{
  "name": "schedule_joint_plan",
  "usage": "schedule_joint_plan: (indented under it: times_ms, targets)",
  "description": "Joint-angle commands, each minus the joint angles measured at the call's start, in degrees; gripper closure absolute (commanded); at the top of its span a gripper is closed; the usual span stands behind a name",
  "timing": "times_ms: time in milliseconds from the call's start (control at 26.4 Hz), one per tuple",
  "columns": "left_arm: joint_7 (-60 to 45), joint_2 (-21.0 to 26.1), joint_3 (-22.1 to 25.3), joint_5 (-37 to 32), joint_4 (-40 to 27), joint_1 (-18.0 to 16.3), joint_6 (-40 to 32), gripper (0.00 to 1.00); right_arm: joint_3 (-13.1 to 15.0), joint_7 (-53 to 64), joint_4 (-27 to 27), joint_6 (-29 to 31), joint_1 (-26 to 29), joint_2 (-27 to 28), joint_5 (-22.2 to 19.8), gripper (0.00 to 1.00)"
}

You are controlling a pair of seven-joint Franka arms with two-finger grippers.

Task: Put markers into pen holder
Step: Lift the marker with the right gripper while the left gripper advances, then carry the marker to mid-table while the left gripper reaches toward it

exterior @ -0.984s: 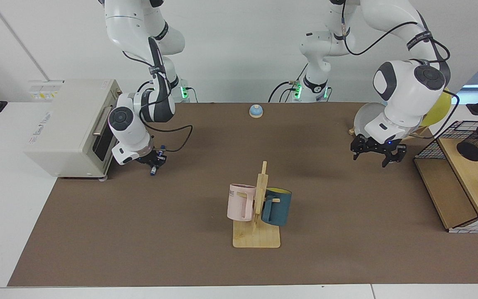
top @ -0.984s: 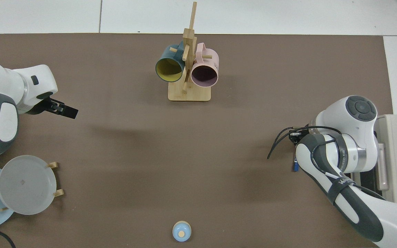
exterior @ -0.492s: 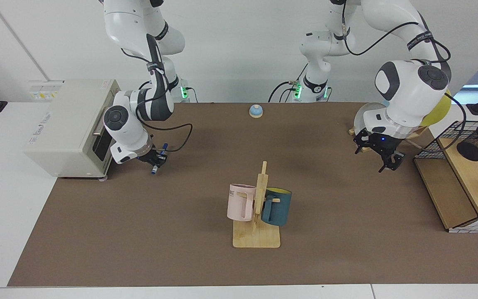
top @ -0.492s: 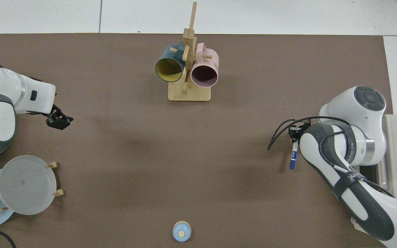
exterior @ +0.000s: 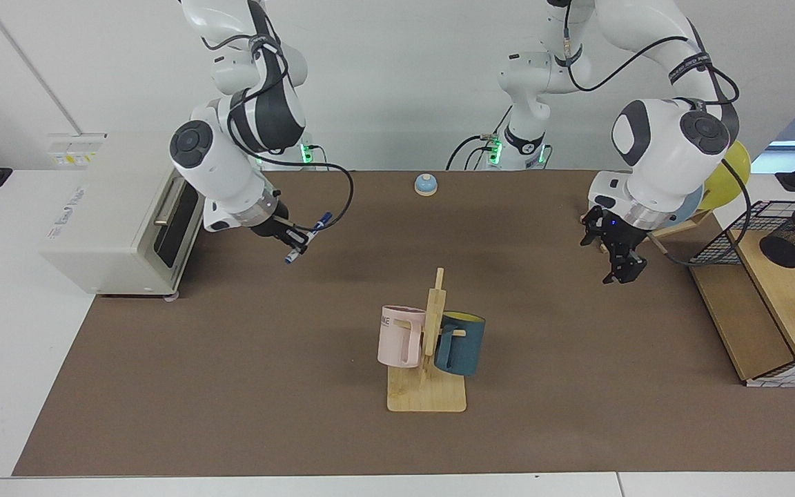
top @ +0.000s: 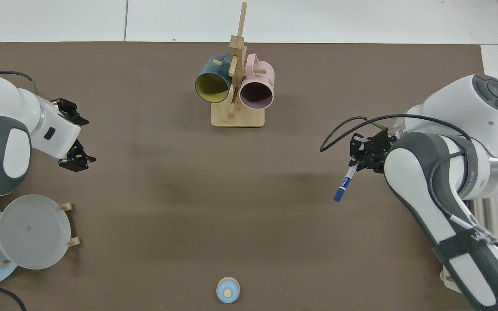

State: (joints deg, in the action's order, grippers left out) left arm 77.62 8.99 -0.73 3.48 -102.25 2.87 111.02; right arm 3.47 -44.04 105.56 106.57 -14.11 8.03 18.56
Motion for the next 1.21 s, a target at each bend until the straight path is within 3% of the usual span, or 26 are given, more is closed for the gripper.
schedule_joint_plan:
  times_ms: [0,189,416,719,1173]
  targets:
    - [0.86,-2.22,0.64,0.65,2.41,2.67,-3.79,0.0,0.13,-12.71,-2.73,-0.66,-3.73,0.23,5.95,1.0]
    - [-3.17,-4.15,0.46,0.56,2.67,3.63,-4.15,0.0,0.13,-24.14,-2.99,1.62,-6.63,0.32,12.1,1.0]
    - [-11.07,-5.56,-0.15,0.56,2.32,6.45,-6.7,0.0,0.13,-33.11,-3.08,10.22,-11.81,0.32,19.23,1.0]
    - [-25.05,-6.53,-6.47,-0.75,1.97,8.03,-6.7,0.0,0.13,-45.34,-3.08,20.25,-16.91,0.5,27.84,1.0]
    - [-30.51,-9.78,-12.55,-8.93,2.15,8.03,-8.37,0.0,0.13,-47.98,-2.9,24.92,-20.61,1.37,29.26,1.0]
